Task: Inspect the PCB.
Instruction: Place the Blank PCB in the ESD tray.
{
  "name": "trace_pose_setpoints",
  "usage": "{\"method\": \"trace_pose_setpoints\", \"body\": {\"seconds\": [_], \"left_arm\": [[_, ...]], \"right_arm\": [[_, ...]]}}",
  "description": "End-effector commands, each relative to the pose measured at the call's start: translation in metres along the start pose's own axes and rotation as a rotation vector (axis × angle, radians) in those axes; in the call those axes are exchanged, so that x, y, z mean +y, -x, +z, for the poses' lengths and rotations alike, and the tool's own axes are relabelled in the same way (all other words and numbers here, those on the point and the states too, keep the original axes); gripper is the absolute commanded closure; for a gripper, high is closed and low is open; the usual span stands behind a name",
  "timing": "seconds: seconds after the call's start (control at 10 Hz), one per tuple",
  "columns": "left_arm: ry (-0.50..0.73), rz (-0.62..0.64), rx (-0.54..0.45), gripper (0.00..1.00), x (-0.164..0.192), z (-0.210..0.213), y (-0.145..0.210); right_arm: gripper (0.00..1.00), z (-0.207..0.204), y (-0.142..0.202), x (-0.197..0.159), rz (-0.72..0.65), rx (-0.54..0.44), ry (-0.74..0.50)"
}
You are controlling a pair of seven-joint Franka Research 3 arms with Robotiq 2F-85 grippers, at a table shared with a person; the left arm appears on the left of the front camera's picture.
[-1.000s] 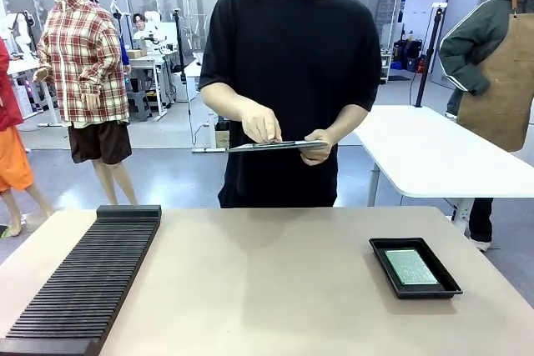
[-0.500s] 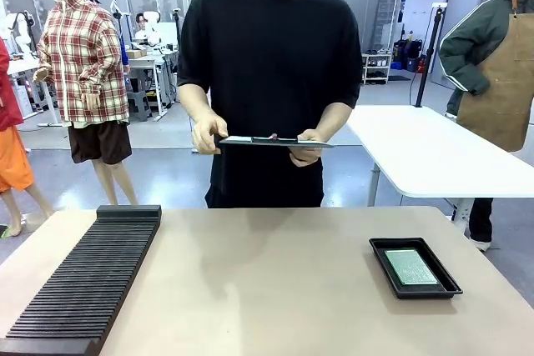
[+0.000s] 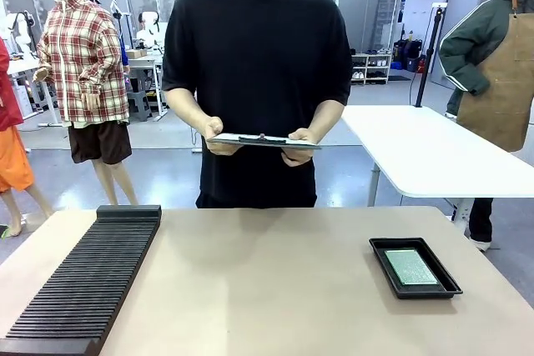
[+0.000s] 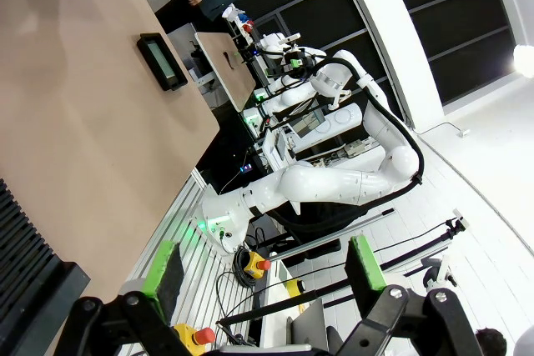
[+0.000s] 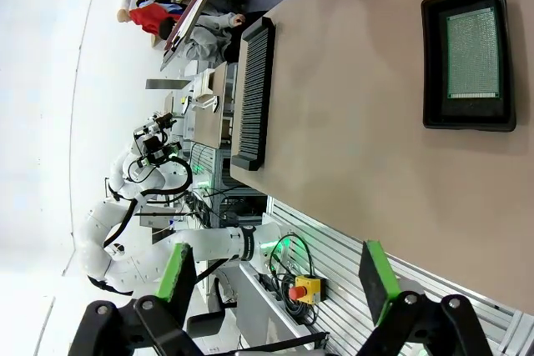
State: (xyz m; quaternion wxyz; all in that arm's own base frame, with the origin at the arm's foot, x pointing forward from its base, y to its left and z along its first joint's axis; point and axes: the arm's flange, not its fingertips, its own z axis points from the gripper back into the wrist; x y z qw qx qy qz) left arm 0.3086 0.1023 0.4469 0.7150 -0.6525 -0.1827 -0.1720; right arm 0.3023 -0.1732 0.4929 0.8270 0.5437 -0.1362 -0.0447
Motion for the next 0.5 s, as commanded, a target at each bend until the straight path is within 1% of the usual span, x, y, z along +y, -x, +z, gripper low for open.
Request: {"method": "trace_pose_setpoints", "body": {"seconds": [0.0, 0.4], "left_arm": [[0.013, 0.01, 0.007, 0.0, -0.0039, 0.0007, -0.0041], [0.013, 0.01, 0.007, 0.0, -0.0039, 0.0007, -0.0041]], "right_arm": [[0.0, 0.0012, -0.0021, -0.0008, 0.021, -0.001, -0.012], [0.0, 0.0012, -0.0021, -0.0008, 0.021, -0.001, -0.012]]}}
